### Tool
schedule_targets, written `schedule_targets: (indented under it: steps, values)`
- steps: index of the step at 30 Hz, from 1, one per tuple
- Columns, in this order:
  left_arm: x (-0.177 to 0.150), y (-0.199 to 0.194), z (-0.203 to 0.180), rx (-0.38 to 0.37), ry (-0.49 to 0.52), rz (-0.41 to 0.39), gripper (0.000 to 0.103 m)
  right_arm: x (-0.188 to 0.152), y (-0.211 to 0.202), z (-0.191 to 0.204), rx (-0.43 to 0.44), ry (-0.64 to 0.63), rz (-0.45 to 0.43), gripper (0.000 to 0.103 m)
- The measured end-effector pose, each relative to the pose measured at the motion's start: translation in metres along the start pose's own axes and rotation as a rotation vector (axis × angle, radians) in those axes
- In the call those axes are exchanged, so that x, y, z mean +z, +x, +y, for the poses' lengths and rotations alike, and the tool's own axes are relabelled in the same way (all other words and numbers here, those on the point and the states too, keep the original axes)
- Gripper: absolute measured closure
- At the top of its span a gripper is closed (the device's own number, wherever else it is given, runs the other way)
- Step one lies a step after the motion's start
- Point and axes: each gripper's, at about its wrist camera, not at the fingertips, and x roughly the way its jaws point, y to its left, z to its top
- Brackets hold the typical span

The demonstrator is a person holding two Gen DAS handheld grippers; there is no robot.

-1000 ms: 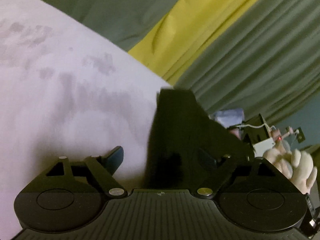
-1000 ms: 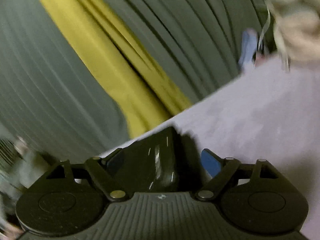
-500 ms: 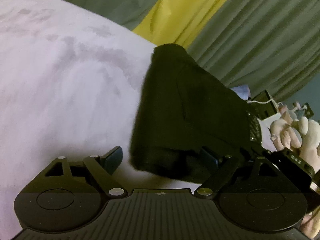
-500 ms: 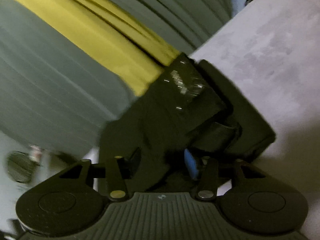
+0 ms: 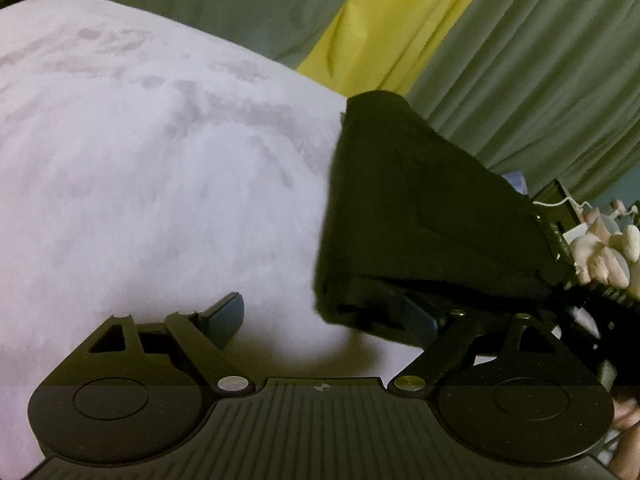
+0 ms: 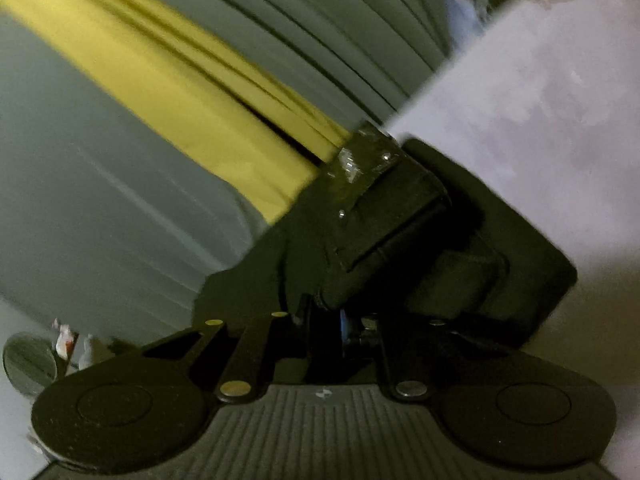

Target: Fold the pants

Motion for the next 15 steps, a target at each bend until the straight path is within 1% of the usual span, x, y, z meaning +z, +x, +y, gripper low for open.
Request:
schedule_targets:
  steps: [1, 3, 4, 5, 7, 8, 10, 11, 13, 15]
  values:
    - [0.001, 0.0, 0.001, 0.008, -0.008, 0.001, 0.013, -0.003, 0.002, 0.0, -0.041, -0.042, 0.006, 0.091]
    - [0.003, -0.001, 0.004, 0.024, -0.021, -0.001, 0.013, -0.013, 0.016, 0.003, -0.172, -0.201, 0.059, 0.091]
    - [0.004, -0.002, 0.005, 0.035, -0.024, -0.006, 0.013, -0.017, 0.022, 0.002, -0.189, -0.242, 0.08, 0.09]
    - [0.005, -0.004, 0.006, 0.048, -0.022, -0.012, 0.013, -0.016, 0.021, 0.003, -0.184, -0.26, 0.089, 0.09]
    - [0.007, -0.005, 0.008, 0.081, -0.007, -0.021, 0.013, -0.006, 0.019, 0.006, -0.173, -0.239, 0.117, 0.084]
    - [0.008, -0.006, 0.007, 0.099, 0.001, -0.023, 0.013, -0.001, 0.012, 0.006, -0.166, -0.215, 0.125, 0.083]
    - [0.01, -0.005, 0.004, 0.12, 0.009, -0.025, 0.013, 0.006, -0.002, 0.009, -0.158, -0.226, 0.098, 0.073]
    - [0.01, -0.003, 0.002, 0.128, 0.01, -0.023, 0.013, 0.006, -0.006, 0.011, -0.168, -0.254, 0.076, 0.071]
    - [0.01, 0.0, -0.006, 0.14, 0.017, -0.018, 0.013, 0.005, -0.023, 0.023, -0.183, -0.323, 0.022, 0.07]
    - [0.011, 0.002, -0.016, 0.148, 0.04, -0.019, 0.013, 0.008, -0.024, 0.031, -0.2, -0.399, -0.029, 0.07]
